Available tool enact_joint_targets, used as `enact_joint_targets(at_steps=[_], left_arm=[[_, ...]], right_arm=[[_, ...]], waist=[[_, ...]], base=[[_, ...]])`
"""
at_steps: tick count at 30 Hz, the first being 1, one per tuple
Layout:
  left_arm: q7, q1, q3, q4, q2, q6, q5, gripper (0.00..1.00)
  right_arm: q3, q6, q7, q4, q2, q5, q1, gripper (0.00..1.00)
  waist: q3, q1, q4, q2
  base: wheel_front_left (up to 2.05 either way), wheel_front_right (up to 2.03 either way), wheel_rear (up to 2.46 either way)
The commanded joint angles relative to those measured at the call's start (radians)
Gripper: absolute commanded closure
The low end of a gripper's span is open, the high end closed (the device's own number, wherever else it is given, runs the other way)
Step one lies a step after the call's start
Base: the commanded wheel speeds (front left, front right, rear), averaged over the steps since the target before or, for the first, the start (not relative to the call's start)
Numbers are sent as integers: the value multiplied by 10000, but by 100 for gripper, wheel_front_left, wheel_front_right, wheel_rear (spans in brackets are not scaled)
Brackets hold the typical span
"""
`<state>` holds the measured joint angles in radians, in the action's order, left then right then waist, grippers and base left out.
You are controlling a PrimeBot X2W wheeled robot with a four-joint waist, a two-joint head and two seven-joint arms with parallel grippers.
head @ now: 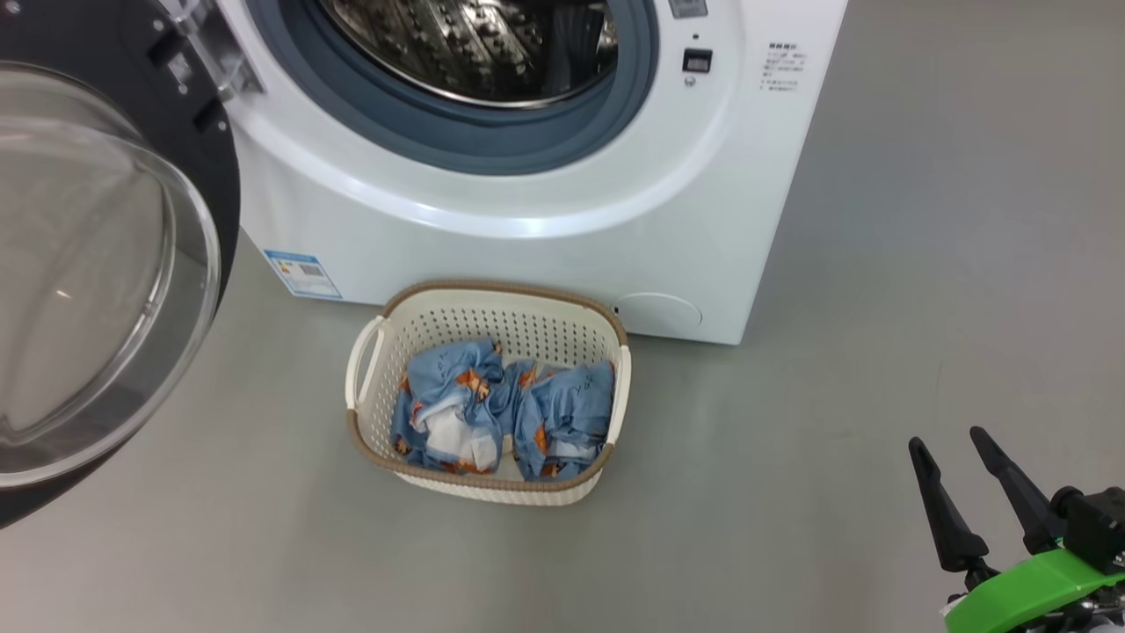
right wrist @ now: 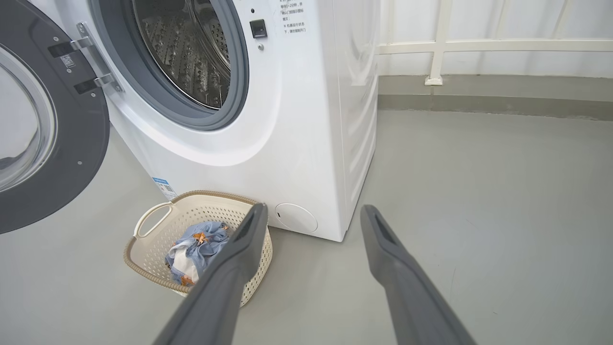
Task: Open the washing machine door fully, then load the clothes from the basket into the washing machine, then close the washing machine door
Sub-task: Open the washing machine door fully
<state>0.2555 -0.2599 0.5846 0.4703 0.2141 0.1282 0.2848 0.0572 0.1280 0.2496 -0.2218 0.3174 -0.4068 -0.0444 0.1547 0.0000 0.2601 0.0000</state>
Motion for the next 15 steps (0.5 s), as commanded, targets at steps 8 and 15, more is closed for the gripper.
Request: enact_joint_targets(at_steps=[8,15], left_arm=[[63,1292,-1455,-1889,-70,22,48,13],[63,1765,-2930,-2567,-309,23,144,0]], right_arm=[[185,27,122,233,103,10,275,0],[138,27,122,242,58,0,373,0]], waist=[[-542,0,-181,0],[-667,0,-657,0]], base=[[0,0,0],[0,0,0]])
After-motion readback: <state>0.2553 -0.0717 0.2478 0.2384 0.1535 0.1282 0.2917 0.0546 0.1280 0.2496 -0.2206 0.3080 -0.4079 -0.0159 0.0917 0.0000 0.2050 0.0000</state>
